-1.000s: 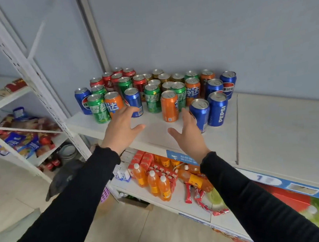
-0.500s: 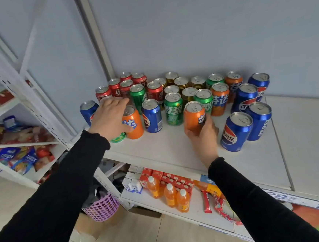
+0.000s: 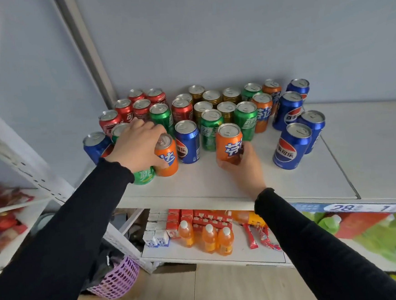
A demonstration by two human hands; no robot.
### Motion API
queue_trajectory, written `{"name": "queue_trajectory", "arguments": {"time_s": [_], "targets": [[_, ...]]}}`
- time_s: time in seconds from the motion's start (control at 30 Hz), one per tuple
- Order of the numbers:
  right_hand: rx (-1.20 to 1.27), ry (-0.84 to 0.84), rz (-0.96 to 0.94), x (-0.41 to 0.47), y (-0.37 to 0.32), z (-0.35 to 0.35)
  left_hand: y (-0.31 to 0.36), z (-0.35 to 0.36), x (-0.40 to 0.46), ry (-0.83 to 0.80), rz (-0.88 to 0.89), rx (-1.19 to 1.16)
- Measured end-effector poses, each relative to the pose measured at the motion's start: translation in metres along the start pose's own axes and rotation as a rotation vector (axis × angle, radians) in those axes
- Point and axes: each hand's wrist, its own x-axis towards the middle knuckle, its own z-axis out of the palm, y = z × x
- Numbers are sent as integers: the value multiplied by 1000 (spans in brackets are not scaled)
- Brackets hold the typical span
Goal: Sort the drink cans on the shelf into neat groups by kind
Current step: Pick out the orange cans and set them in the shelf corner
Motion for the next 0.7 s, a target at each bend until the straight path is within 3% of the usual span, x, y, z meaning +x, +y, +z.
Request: {"name": "queue_trajectory", "arguments": {"time_s": [0.13, 0.43, 0.7], "targets": [[138, 8, 36, -16, -11, -8, 12, -10, -10, 103, 42, 3], [260, 179, 19, -53, -11, -75, 94, -46, -4, 146, 187, -379], [259, 420, 26, -73, 44, -233, 262, -72, 44, 113, 362, -770]]}}
